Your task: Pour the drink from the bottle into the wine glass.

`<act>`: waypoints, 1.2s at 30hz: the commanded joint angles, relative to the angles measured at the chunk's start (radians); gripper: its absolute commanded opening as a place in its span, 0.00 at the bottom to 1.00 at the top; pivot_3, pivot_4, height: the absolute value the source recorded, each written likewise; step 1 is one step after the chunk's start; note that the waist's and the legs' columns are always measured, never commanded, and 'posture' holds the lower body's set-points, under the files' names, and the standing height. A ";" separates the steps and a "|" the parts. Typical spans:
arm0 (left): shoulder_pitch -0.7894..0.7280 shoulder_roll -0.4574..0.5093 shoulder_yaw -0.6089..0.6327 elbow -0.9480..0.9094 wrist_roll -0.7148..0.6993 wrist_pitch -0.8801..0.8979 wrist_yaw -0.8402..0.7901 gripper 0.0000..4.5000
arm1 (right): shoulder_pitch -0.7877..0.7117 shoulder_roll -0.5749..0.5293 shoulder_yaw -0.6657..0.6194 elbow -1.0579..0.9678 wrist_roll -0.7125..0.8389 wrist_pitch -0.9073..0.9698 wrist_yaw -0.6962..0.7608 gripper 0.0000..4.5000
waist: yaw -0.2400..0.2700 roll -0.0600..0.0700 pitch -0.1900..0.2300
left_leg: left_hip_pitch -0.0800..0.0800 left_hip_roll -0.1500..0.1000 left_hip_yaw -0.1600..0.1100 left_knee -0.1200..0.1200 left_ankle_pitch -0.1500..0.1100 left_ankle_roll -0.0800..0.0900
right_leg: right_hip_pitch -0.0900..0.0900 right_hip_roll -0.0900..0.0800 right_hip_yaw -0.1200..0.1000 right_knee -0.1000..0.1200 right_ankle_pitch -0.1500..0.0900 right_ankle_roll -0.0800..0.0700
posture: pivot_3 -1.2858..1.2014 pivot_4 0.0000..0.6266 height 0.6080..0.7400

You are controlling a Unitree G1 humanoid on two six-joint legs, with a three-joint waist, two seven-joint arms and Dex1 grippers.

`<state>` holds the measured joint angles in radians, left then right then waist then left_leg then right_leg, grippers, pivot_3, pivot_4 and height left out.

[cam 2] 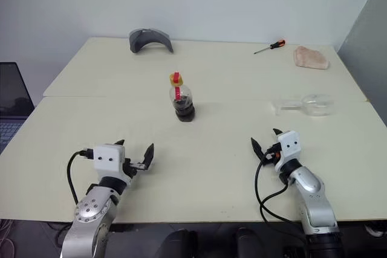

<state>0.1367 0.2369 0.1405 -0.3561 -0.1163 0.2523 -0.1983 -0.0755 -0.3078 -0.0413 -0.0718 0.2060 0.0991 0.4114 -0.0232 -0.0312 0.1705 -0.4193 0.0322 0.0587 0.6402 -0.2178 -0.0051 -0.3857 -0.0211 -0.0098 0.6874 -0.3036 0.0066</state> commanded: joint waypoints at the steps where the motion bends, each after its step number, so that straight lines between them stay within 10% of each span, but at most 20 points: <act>1: 0.004 0.006 -0.010 -0.043 0.000 -0.033 -0.015 1.00 | -0.012 -0.007 -0.015 -0.045 -0.001 -0.005 -0.004 1.00 | 0.000 0.000 0.000 | 0.000 0.000 0.000 0.000 0.000 0.000 | 0.000 0.000 0.000 0.000 0.000 0.000 | 0.52 0.24 1.00; 14: -0.005 0.076 -0.053 -0.030 -0.062 -0.113 -0.187 1.00 | -0.002 -0.057 0.043 -0.200 0.057 0.092 0.115 1.00 | 0.000 0.000 0.000 | 0.000 0.000 0.000 0.000 0.000 0.000 | 0.000 0.000 0.000 0.000 0.001 -0.001 | 0.52 0.24 1.00; 36: -0.432 0.041 -0.134 0.358 0.000 -0.067 -0.166 1.00 | -0.022 -0.145 0.117 -0.357 0.148 0.223 0.273 1.00 | 0.015 -0.001 0.000 | 0.000 -0.001 -0.001 0.002 0.000 0.000 | 0.001 0.000 0.000 0.000 0.001 0.000 | 0.52 0.24 1.00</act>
<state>-0.2768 0.2819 0.0102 -0.0057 -0.1233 0.1927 -0.3638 -0.0919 -0.4503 0.0787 -0.3880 0.3410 0.3270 0.6775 -0.0078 -0.0324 0.1707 -0.4198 0.0312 0.0576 0.6427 -0.2178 -0.0050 -0.3846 -0.0209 -0.0103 0.6870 -0.3020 0.0052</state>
